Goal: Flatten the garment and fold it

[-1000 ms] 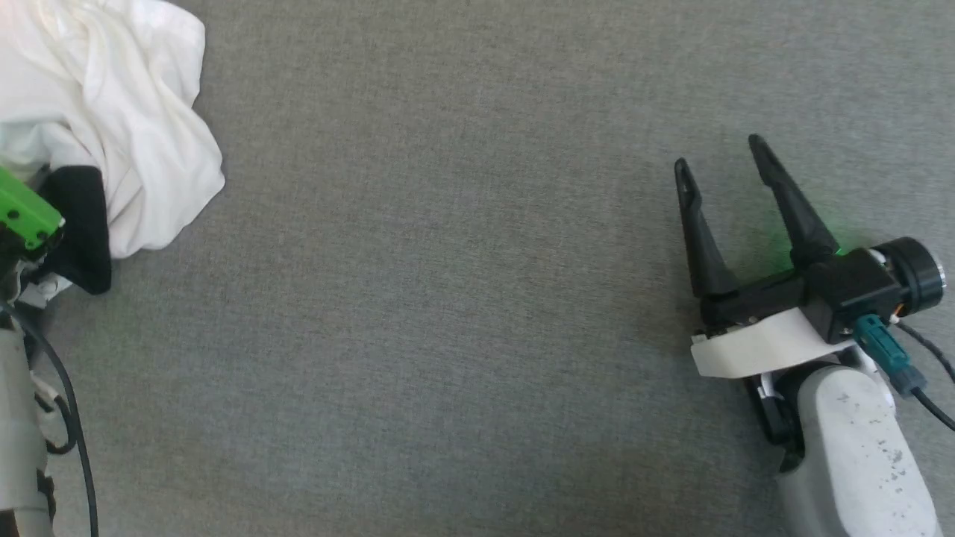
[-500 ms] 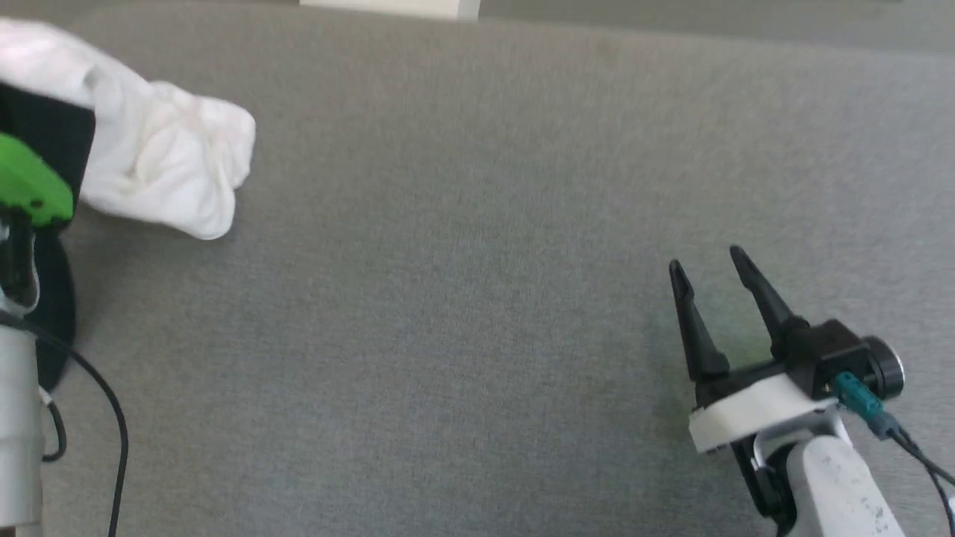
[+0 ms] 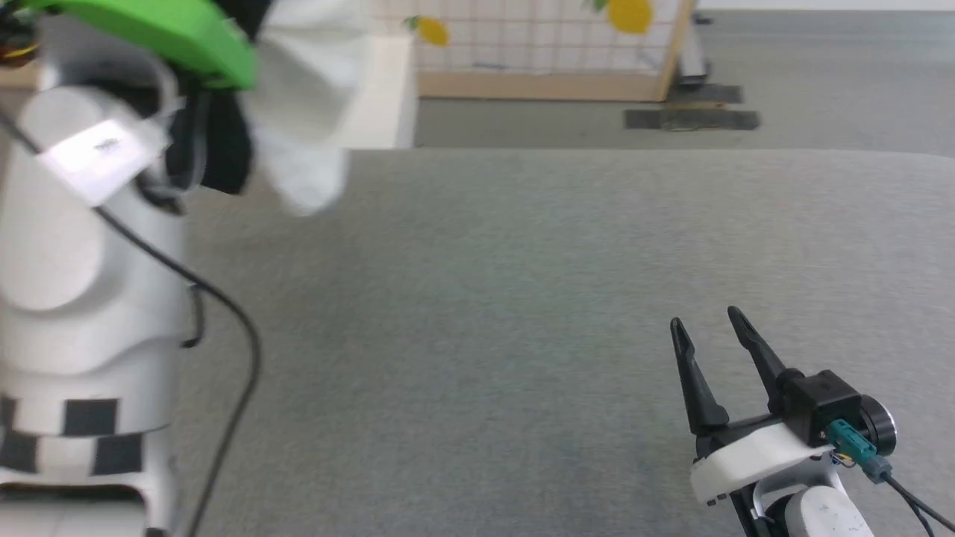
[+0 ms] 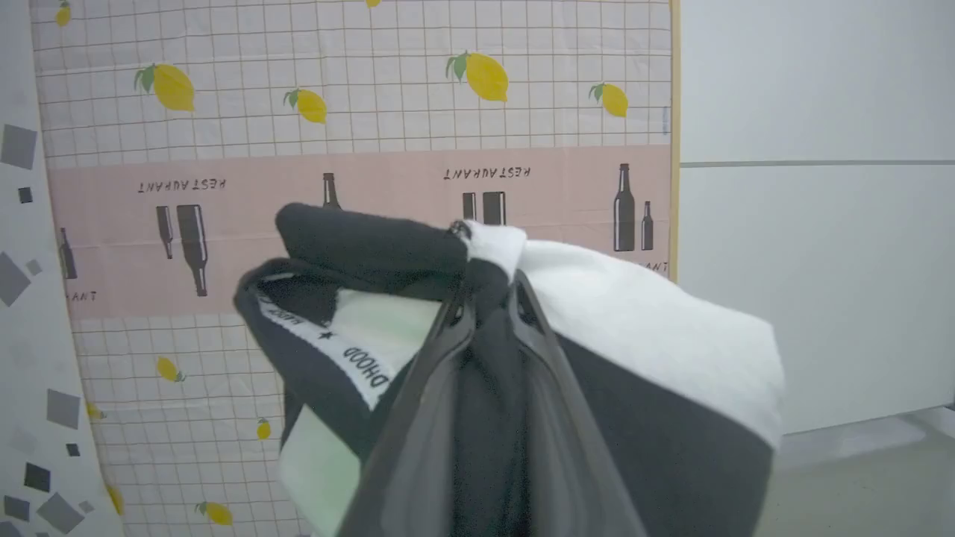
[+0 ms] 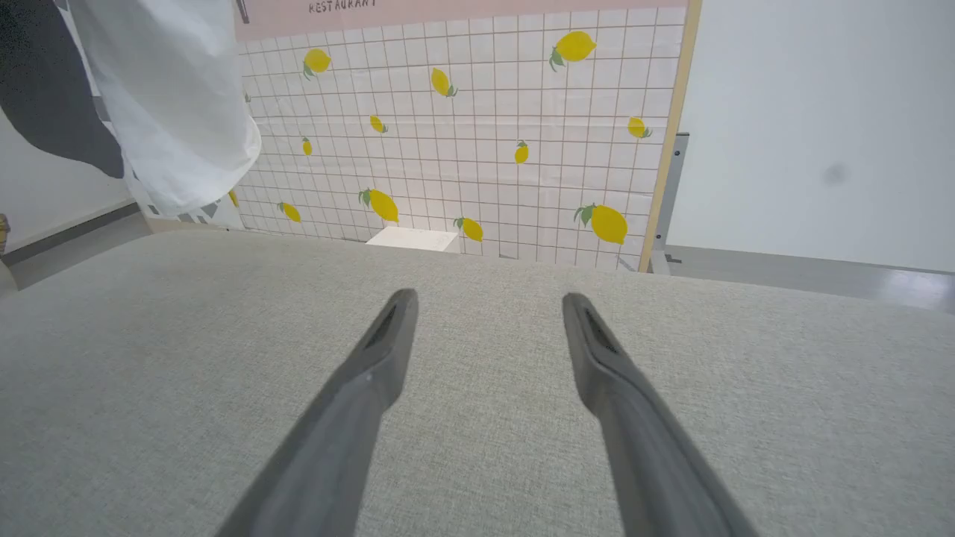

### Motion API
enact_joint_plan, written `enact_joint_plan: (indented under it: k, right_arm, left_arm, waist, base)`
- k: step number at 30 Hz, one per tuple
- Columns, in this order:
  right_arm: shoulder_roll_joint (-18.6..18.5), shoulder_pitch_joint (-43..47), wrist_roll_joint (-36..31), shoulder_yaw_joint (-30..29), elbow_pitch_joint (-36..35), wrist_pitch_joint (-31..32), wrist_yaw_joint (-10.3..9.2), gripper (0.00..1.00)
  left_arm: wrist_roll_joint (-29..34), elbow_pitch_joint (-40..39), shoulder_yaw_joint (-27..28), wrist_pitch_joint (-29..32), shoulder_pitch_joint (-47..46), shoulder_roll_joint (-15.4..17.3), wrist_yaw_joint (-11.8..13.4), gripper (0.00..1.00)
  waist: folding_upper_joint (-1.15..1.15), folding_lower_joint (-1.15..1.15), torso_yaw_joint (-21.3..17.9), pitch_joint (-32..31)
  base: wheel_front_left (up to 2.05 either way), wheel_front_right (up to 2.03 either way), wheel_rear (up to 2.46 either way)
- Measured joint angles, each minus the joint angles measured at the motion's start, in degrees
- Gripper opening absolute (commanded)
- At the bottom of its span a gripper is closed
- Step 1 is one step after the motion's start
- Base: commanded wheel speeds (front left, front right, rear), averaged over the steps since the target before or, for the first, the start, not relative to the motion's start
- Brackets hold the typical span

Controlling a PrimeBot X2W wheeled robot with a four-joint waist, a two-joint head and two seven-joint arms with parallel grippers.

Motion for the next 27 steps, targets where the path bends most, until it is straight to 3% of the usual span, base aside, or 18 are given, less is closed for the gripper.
enact_joint_plan:
  k: [8,14,15,22,23,25,27]
  right_arm:
    - [-0.01,1.12,-0.13,0.19,-1.08,1.25,0.00,1.00]
    - [-0.05,3.00,-0.22,-0.42,-2.52,2.27,-0.01,1.00]
    - [-0.04,2.99,-0.23,-0.25,-3.20,2.58,-0.01,1.00]
    - [-0.05,2.94,-0.21,-0.51,-4.08,3.02,-0.01,1.00]
    - [-0.05,2.94,-0.21,-0.49,-4.08,3.02,-0.01,1.00]
    - [-0.04,2.93,-0.19,-0.56,-4.08,3.01,-0.01,1.00]
    - [-0.05,2.93,-0.04,-0.71,-4.05,3.01,-0.01,1.00]
  left_arm:
    - [-3.48,1.51,-4.36,-0.14,0.07,-7.92,-0.83,0.00]
    - [-5.68,6.86,-10.55,2.85,10.83,-11.17,-1.11,0.00]
    - [-6.47,11.85,-14.52,6.80,16.94,-11.88,-1.10,0.00]
    - [-7.48,22.76,-23.16,21.72,25.56,-12.28,-2.18,0.00]
    - [-7.70,23.12,-23.43,22.42,26.04,-12.33,-2.19,0.04]
    - [-8.27,22.88,-23.69,23.09,26.19,-12.41,-2.36,1.00]
    - [-9.34,21.99,-23.52,22.74,26.54,-12.50,-2.24,1.00]
  waist:
    - [0.00,0.00,-6.61,-3.16]
    - [0.00,0.00,-10.69,-4.58]
    - [0.00,0.00,-12.10,-4.66]
    - [0.00,0.00,-12.95,-3.16]
    - [0.00,0.00,-12.83,-3.02]
    - [0.00,0.00,-12.36,-2.81]
    - [0.00,0.00,-11.81,-2.71]
  base:
    - [0.00,0.00,0.00]
    - [0.00,0.00,0.00]
    - [0.00,0.00,0.00]
    - [0.00,0.00,0.00]
    - [0.00,0.00,0.00]
    - [0.00,0.00,0.00]
    - [0.00,0.00,0.00]
